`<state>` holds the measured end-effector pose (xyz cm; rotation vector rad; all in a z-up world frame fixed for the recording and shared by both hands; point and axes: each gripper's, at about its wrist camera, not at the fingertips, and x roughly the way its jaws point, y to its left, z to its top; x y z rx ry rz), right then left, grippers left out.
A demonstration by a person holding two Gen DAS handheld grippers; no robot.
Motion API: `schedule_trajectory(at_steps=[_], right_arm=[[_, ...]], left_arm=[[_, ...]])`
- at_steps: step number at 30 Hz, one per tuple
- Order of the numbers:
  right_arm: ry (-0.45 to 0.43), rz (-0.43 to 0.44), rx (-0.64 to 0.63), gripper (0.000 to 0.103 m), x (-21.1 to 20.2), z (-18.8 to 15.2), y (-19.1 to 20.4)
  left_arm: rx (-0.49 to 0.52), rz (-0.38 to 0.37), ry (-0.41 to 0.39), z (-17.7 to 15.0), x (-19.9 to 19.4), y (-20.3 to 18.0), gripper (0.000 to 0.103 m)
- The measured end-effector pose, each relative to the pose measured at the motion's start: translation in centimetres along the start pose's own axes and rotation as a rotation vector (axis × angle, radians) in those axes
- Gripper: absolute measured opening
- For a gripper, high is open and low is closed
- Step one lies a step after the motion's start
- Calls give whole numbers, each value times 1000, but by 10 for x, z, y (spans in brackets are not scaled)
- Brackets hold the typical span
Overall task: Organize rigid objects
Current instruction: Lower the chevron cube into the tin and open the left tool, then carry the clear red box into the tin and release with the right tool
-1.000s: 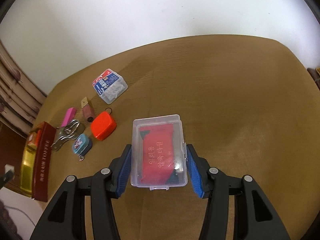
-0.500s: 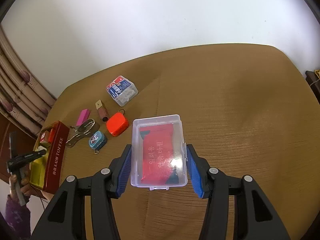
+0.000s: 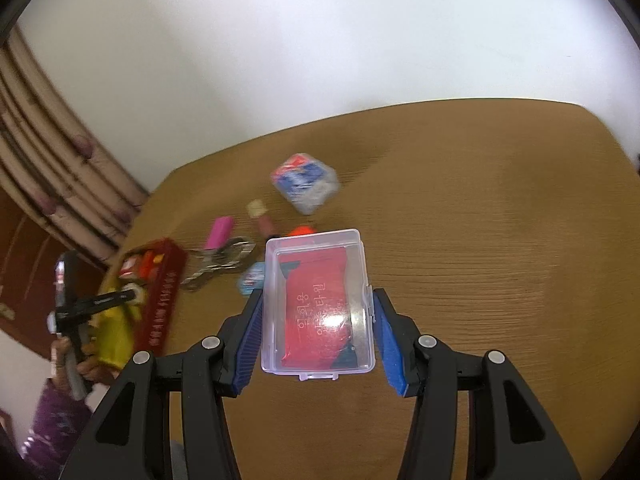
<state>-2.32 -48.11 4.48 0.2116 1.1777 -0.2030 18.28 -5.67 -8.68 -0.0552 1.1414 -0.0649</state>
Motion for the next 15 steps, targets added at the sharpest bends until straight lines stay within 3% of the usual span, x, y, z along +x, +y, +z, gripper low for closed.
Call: schedule_trajectory(at_steps=[3, 6, 9, 12, 15], right_arm=[[13, 62, -55, 49, 6, 4, 35], [34, 132, -123, 49, 17, 6, 80], [80, 211, -181, 49, 37, 9, 127], [149, 274, -234, 49, 66, 9, 175], [223, 300, -283, 49, 101, 1, 217]], left_arm=[[-32, -81, -53, -15, -30, 5, 36], [-58, -103, -131, -38, -63, 9, 36], [-76, -63, -214, -71, -95, 12, 36], [-86, 30, -273, -102, -112, 20, 37], [-99, 80, -293, -119, -117, 30, 37]])
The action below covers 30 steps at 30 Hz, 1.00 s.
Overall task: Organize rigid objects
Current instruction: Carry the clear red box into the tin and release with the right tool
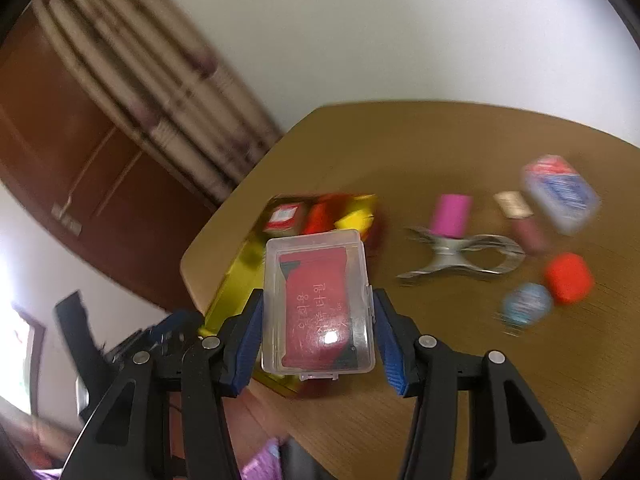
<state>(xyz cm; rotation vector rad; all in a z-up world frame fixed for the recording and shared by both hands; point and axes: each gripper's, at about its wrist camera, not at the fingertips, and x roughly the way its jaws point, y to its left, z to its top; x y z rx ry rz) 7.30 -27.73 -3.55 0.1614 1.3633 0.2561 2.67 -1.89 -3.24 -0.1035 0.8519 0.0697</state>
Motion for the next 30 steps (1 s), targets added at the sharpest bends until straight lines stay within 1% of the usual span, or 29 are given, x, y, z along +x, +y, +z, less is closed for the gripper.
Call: schedule_trajectory(at_steps=[2, 3, 6, 8, 14, 17, 24, 30], right_arm=[[47, 10, -6, 49, 26, 3, 11], [75, -5, -14, 49, 44, 4, 17], [122, -18, -11, 49, 76, 6, 24], [137, -34, -19, 49, 89, 6, 28], [180, -92, -20, 49, 128, 10, 29], [191, -110, -22, 49, 135, 11, 29], [184, -156, -38, 50, 146, 18, 29], [169, -121, 1, 52, 143, 21, 25]], left_arm=[[-20, -5, -4, -3, -1, 9, 38], [-30, -10, -14, -3, -2, 12, 38], [-32, 1, -40, -3, -4, 18, 38], [-22, -13, -21, -4, -2, 18, 38], [-50, -72, 19, -4, 3, 21, 38], [-57, -97, 38, -5, 7, 24, 38], [-41, -112, 60, -7, 12, 21, 38], [-43, -117, 90, -12, 15, 19, 38]])
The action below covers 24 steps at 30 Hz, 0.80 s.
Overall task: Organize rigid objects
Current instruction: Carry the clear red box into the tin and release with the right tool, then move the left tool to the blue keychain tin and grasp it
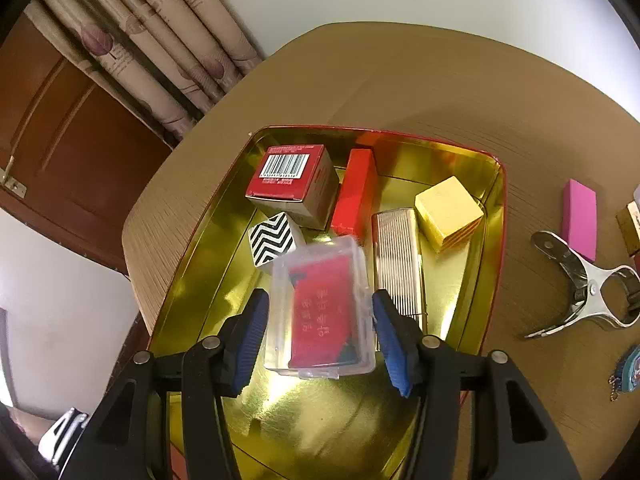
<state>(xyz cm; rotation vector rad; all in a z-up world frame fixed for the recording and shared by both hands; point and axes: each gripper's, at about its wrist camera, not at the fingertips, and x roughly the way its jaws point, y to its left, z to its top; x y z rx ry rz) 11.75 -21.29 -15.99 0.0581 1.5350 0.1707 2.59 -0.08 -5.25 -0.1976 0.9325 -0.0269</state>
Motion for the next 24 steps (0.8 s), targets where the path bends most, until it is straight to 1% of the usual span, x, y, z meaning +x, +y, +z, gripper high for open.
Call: schedule_trajectory(at_steps=[3, 5, 8, 9, 11, 13, 14, 15, 17, 18, 20, 21, 23, 24], right_arm=[[-17, 0, 4, 52, -5, -3, -3], [-50, 12, 12, 52, -14, -4, -3], [-127, 15, 2, 52, -41, -15, -9], [-170, 22, -6, 52, -57, -26, -15], [-227, -6, -16, 52, -78, -43, -28], [-289, -67, -10, 61, -101, -67, -54], [-311, -96, 1, 62, -110, -77, -67], [-336, -160, 22, 62, -121, -92, -90], [-331, -253, 56, 62, -131, -110, -124], [-321, -314, 101, 62, -138, -123, -153], [-326, -388, 155, 62, -149, -141, -188], [-322, -443, 179, 62, -158, -153, -211], [-319, -513, 201, 62, -168, -169, -238], [-320, -555, 207, 62, -174, -177, -251]], left_arm=[[7, 6, -8, -2, -2, -2, 38], [17, 15, -14, -2, -3, -4, 38], [42, 33, -27, -2, -5, -9, 38], [50, 36, -31, -3, -6, -11, 38], [59, 42, -39, -3, -7, -13, 38], [68, 43, -49, -3, -10, -15, 38], [73, 43, -54, -4, -11, -16, 38], [81, 45, -59, -5, -13, -18, 38], [92, 46, -64, -6, -13, -21, 38], [100, 48, -66, -7, -14, -23, 38], [117, 51, -70, -8, -14, -29, 38], [135, 46, -71, -10, -15, -34, 38], [157, 33, -62, -12, -14, -42, 38], [172, 9, -53, -15, -13, -49, 38]])
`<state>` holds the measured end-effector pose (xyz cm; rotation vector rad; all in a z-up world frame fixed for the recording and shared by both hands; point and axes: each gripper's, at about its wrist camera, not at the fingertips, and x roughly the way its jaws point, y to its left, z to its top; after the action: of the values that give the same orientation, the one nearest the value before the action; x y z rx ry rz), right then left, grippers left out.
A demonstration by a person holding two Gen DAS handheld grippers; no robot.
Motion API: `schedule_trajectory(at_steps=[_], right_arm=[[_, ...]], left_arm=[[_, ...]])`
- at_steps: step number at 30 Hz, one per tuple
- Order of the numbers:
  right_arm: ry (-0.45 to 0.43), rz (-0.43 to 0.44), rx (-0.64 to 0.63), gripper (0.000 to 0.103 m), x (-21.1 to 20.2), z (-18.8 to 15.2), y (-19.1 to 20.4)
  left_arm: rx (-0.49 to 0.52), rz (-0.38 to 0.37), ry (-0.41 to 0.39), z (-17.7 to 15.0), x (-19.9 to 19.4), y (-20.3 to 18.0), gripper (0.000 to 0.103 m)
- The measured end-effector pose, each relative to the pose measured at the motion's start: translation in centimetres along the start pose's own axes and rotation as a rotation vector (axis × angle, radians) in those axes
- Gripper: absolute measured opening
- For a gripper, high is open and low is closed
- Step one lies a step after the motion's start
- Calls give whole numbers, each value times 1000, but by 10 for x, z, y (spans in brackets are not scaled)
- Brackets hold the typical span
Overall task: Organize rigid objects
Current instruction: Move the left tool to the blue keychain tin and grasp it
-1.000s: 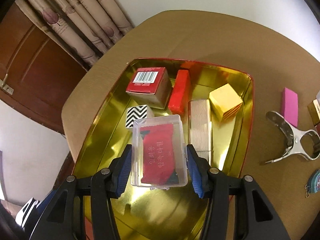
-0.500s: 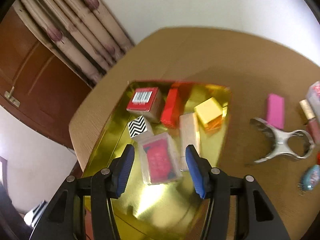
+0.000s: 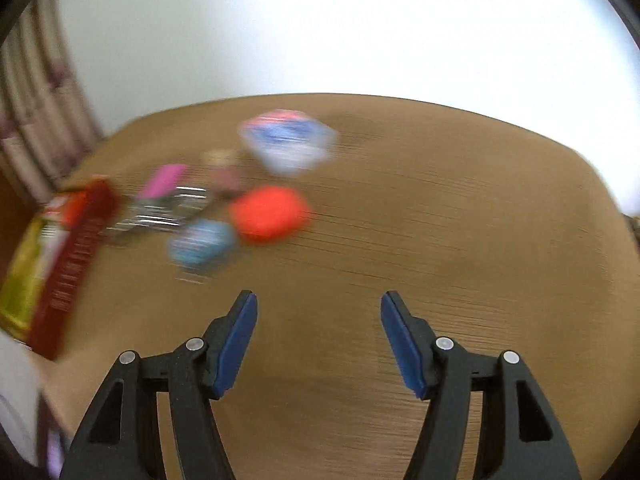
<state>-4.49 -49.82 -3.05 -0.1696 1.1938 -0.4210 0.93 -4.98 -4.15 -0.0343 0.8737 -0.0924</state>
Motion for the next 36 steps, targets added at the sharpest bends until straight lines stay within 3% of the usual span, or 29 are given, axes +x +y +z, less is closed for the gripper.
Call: schedule_trajectory(at_steps=[5, 12, 13, 19, 22, 24, 36], right_arm=[[-13, -114, 9, 62, 3, -10, -52], [-13, -7, 98, 71, 8, -10, -76], [-14, 4, 99, 71, 8, -10, -76], [-38, 70, 134, 73, 3, -13, -79], [-41, 97, 139, 73, 4, -13, -78], [-43, 117, 138, 73, 4, -12, -77], [-37, 180, 142, 74, 3, -15, -82]], left_arm=[[147, -114, 39, -3, 4, -56, 38], [324, -428, 143, 22, 34, -148, 40], [355, -441, 152, 24, 40, -160, 40], [514, -484, 186, 44, 80, -230, 40], [566, -473, 218, 50, 104, -257, 40], [594, -427, 219, 50, 114, -268, 40], [593, -353, 276, 64, 160, -279, 40]])
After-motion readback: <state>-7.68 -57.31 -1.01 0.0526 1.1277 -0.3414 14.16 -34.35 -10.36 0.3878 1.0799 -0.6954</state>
